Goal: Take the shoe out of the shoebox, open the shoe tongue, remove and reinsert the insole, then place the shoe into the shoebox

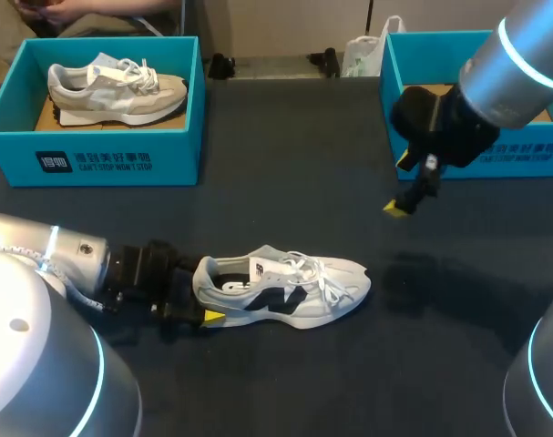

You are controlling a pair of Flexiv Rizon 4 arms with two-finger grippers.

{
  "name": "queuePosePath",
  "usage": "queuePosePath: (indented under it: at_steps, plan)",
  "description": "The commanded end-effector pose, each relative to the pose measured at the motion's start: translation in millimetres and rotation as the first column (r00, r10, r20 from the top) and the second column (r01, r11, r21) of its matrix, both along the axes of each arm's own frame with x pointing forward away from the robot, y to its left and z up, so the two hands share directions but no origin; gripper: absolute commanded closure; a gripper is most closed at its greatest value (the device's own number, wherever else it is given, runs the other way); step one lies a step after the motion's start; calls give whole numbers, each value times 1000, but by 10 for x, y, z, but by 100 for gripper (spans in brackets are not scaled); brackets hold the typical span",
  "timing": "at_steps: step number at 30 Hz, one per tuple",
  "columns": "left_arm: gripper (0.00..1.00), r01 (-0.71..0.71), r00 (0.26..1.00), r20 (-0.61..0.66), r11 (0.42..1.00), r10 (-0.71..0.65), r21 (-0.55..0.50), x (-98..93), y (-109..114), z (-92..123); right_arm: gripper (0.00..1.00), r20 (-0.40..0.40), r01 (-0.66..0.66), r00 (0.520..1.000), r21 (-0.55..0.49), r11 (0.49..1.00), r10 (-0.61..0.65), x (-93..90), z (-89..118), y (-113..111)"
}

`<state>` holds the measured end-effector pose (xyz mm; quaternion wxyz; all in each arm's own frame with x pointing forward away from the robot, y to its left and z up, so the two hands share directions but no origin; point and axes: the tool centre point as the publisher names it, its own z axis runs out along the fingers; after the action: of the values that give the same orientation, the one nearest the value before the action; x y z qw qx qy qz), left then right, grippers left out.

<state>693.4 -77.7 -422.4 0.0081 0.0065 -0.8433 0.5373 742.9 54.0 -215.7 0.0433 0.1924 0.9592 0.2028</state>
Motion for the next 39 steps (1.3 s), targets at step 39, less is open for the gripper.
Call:
queuePosePath:
  at_steps: [39]
  plan:
    - [100, 1, 1000, -1, 1000, -1, 3, 3, -23, -7, 0, 15, 625, 780, -71, 777, -626, -312, -334, 1687]
